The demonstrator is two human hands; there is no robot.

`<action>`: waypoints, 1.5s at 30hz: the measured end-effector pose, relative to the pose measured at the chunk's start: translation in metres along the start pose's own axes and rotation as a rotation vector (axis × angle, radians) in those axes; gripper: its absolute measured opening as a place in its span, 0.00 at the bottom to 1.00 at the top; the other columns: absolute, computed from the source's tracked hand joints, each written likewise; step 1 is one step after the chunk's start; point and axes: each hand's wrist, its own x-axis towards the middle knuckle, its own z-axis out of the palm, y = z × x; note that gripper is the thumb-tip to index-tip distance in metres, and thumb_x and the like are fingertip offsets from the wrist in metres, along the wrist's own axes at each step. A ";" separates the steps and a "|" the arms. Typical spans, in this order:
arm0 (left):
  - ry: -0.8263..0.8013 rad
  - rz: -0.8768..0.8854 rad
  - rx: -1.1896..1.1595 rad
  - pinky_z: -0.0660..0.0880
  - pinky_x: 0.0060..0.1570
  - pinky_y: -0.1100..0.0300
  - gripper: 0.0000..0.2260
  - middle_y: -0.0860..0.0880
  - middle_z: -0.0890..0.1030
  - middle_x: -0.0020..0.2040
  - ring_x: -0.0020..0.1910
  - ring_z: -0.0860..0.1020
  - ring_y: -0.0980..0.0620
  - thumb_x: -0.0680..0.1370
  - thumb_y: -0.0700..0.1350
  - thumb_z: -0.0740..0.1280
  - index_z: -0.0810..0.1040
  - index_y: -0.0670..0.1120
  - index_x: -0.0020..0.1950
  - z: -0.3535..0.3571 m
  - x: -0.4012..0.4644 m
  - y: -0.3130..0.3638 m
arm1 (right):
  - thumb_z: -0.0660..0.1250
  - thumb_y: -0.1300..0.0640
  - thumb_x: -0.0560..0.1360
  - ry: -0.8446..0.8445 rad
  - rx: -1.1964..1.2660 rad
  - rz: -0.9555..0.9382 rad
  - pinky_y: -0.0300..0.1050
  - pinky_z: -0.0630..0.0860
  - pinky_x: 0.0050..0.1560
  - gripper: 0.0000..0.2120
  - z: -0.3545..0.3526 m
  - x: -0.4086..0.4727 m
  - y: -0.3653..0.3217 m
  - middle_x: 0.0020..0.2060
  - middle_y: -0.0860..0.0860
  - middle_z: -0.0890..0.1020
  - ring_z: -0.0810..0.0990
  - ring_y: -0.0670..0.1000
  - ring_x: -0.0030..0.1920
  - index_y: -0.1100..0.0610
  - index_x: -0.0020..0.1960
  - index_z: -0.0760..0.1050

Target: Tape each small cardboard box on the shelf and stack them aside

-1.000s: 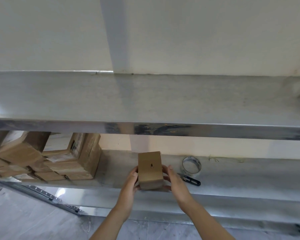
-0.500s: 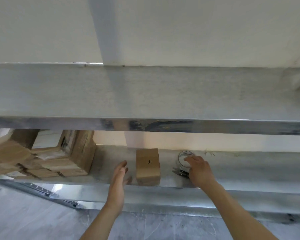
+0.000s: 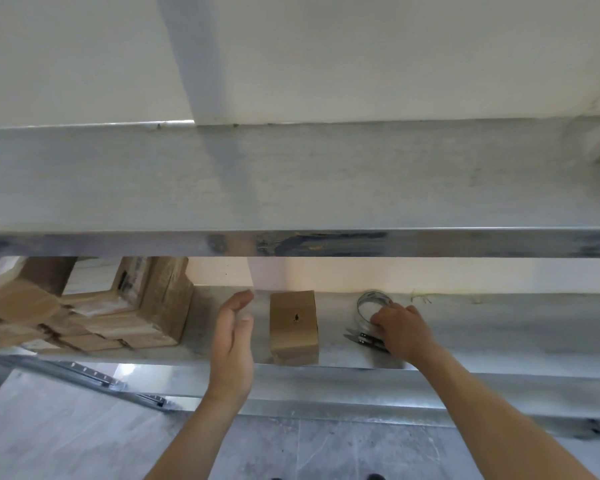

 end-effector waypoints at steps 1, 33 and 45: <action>-0.029 0.014 0.037 0.67 0.65 0.69 0.14 0.62 0.78 0.62 0.66 0.73 0.63 0.82 0.44 0.60 0.75 0.54 0.65 0.001 -0.001 0.003 | 0.59 0.58 0.79 0.087 0.041 -0.004 0.48 0.67 0.55 0.11 0.000 -0.001 0.000 0.53 0.49 0.81 0.77 0.54 0.59 0.51 0.54 0.79; -0.278 -0.197 0.277 0.72 0.35 0.62 0.10 0.52 0.78 0.28 0.28 0.75 0.55 0.83 0.45 0.66 0.80 0.47 0.43 0.029 0.017 0.021 | 0.70 0.52 0.78 0.089 0.924 -0.204 0.37 0.68 0.32 0.12 -0.130 -0.037 -0.067 0.25 0.45 0.76 0.71 0.42 0.26 0.54 0.37 0.80; -0.183 -0.375 0.257 0.76 0.42 0.53 0.09 0.56 0.78 0.28 0.29 0.76 0.52 0.82 0.44 0.67 0.81 0.44 0.44 -0.023 0.045 0.007 | 0.72 0.38 0.72 -0.059 0.448 -0.131 0.39 0.67 0.30 0.22 -0.134 0.010 -0.062 0.29 0.48 0.81 0.78 0.48 0.31 0.53 0.29 0.76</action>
